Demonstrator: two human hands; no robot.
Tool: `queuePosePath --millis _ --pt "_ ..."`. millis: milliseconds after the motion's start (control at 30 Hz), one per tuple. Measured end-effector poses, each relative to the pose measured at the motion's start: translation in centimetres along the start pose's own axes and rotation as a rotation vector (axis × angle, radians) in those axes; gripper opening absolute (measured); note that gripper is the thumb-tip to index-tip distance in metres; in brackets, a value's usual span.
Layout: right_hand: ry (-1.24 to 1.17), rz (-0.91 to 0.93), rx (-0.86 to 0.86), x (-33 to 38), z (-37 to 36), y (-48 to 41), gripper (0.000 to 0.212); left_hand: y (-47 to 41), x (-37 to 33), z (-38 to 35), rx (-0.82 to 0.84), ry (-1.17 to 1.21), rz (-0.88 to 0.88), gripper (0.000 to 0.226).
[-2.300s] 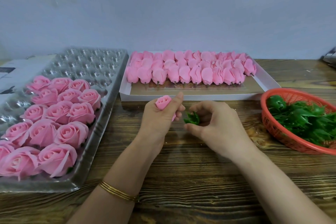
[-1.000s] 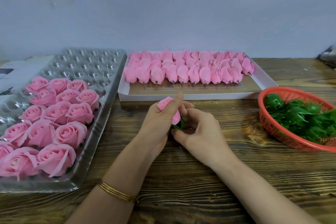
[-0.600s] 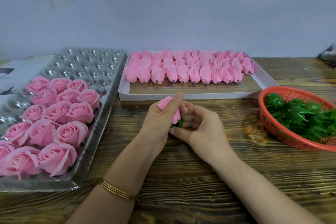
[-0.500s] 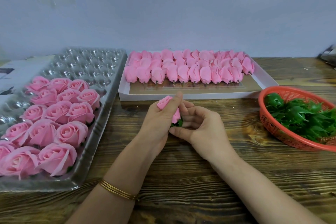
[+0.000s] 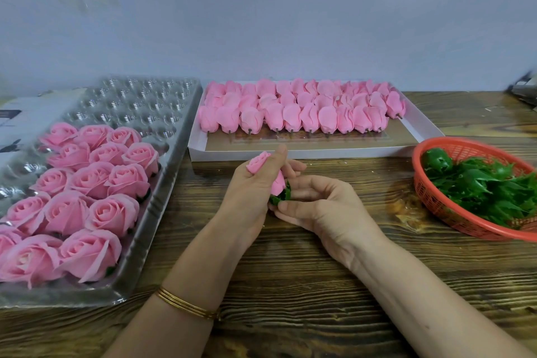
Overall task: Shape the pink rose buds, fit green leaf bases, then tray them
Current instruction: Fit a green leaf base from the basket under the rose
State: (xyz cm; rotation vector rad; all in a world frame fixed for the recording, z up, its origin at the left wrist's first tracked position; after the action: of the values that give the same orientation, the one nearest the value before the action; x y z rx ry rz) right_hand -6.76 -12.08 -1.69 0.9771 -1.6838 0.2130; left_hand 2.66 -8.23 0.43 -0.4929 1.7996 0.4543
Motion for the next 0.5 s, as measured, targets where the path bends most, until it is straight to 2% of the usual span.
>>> queuePosePath --millis 200,367,500 --pt "-0.026 -0.017 -0.067 -0.17 0.55 -0.04 0.036 0.11 -0.08 0.01 -0.004 0.013 0.009 0.048" --pt "-0.023 -0.053 -0.031 -0.40 0.15 0.14 0.030 0.15 -0.11 0.12 -0.009 0.022 0.015 0.046" --pt "-0.028 -0.033 -0.034 -0.15 0.16 0.14 0.035 0.07 -0.03 0.21 -0.008 0.001 0.015 0.045"
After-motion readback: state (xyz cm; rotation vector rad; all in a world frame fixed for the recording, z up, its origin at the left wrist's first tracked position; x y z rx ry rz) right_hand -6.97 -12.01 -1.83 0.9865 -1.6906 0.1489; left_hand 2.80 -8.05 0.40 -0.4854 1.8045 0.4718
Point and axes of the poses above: each hand's wrist, its own y-axis away from the middle knuckle, its own z-axis out of the back of the hand, x = y × z, the point moved 10 cm from there along -y, towards the middle knuckle, and after that the axes turned 4 degrees about -z, right-handed, at the moved point
